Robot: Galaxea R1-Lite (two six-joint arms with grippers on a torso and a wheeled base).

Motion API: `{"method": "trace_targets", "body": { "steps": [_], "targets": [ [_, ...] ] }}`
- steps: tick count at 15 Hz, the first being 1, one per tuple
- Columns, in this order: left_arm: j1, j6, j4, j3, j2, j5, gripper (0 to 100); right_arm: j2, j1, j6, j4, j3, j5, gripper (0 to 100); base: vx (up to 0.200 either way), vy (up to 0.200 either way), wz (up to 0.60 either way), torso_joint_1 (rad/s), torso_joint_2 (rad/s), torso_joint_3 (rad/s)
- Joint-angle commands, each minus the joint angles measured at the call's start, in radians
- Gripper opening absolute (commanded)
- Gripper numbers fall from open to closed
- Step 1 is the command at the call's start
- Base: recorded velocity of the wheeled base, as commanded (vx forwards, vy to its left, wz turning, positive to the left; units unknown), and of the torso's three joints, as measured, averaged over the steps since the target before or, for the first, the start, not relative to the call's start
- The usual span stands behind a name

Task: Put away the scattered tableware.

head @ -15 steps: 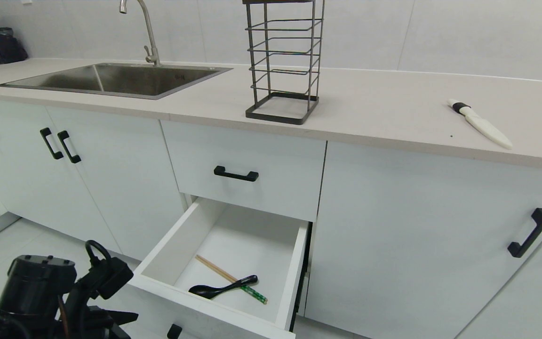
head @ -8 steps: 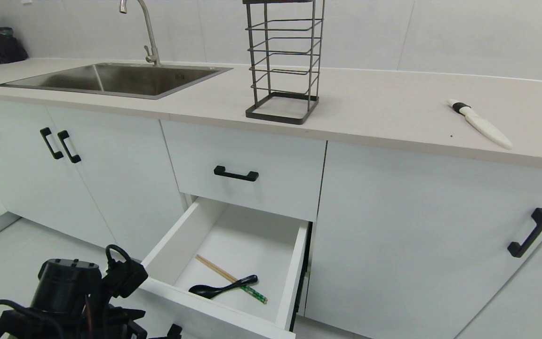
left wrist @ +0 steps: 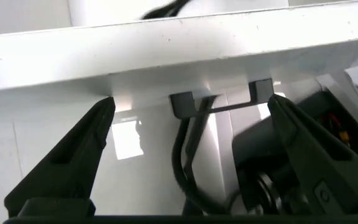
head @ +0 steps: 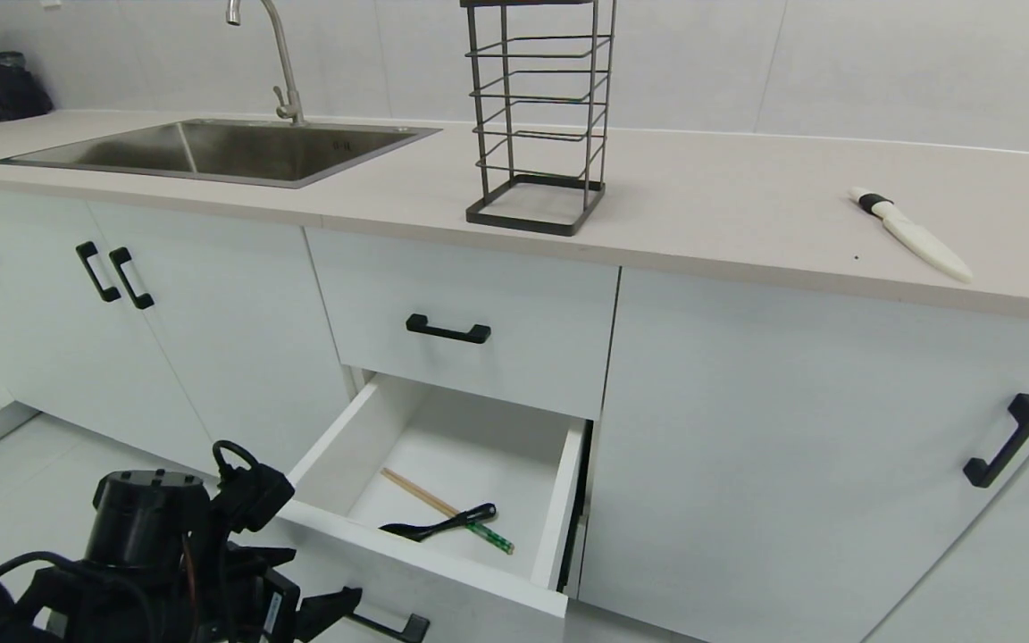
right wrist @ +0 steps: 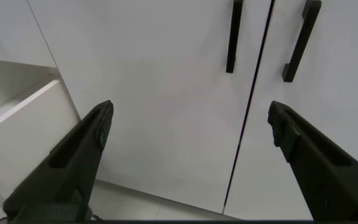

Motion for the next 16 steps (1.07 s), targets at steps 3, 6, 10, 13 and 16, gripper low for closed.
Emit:
{"method": "trace_targets", "body": {
  "steps": [3,6,10,13,16],
  "targets": [
    [0.011,0.0,-0.007,-0.125,0.08,-0.004,100,0.002,0.0,0.0,0.0,0.0,0.0,100,0.0,0.0,0.0,0.0,0.0,0.0],
    [0.011,0.001,-0.039,-0.213,0.173,-0.005,100,0.002,0.0,0.0,0.0,0.0,0.0,100,0.0,0.0,0.0,0.0,0.0,0.0],
    [0.012,0.0,-0.146,-0.329,0.288,-0.028,100,0.002,0.0,0.0,0.0,0.0,0.0,100,0.0,0.0,0.0,0.0,0.0,0.0],
    [0.015,0.001,-0.16,-0.412,0.347,-0.033,100,0.002,0.0,0.0,0.0,0.0,0.0,100,0.0,0.0,0.0,0.0,0.0,0.0],
    [0.015,0.001,-0.195,-0.491,0.394,-0.051,100,0.002,0.0,0.0,0.0,0.0,0.0,100,0.0,0.0,0.0,0.0,0.0,0.0]
  ]
}}
